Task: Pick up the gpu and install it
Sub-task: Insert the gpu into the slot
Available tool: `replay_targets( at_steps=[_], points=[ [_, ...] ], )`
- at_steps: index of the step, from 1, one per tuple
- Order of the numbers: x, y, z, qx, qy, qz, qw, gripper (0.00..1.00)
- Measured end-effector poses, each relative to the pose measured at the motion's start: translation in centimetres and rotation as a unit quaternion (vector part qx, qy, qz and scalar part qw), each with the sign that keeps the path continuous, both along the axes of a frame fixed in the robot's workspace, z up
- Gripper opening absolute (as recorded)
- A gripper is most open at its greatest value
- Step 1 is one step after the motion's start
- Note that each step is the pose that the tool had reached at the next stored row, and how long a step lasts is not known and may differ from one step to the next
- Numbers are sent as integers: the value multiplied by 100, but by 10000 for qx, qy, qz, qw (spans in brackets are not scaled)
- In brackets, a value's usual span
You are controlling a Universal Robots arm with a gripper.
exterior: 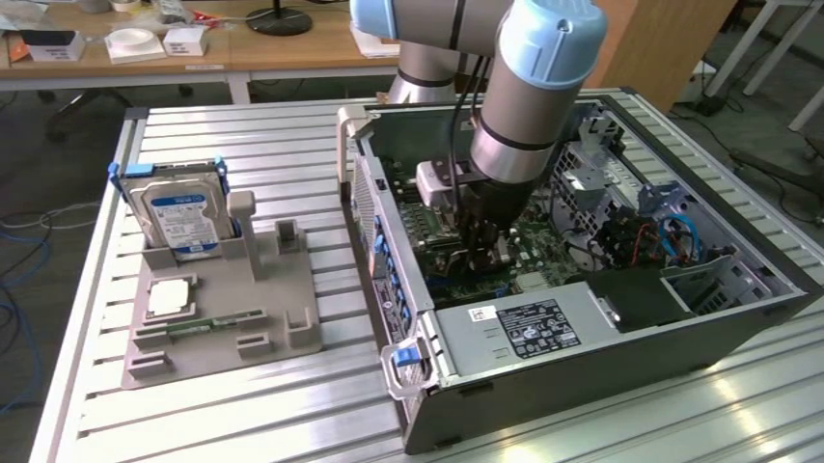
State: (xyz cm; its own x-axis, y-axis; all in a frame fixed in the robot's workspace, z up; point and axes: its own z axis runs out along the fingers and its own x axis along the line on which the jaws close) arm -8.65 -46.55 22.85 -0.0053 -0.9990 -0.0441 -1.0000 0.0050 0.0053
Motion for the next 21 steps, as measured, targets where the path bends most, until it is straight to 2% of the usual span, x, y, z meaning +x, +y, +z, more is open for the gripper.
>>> replay_targets(
  at_steps=[16,21],
  points=[
    [-21,-1,0,0,1,1,10000,27],
    [-21,-3,-38,-8,5,3,10000,27]
  ],
)
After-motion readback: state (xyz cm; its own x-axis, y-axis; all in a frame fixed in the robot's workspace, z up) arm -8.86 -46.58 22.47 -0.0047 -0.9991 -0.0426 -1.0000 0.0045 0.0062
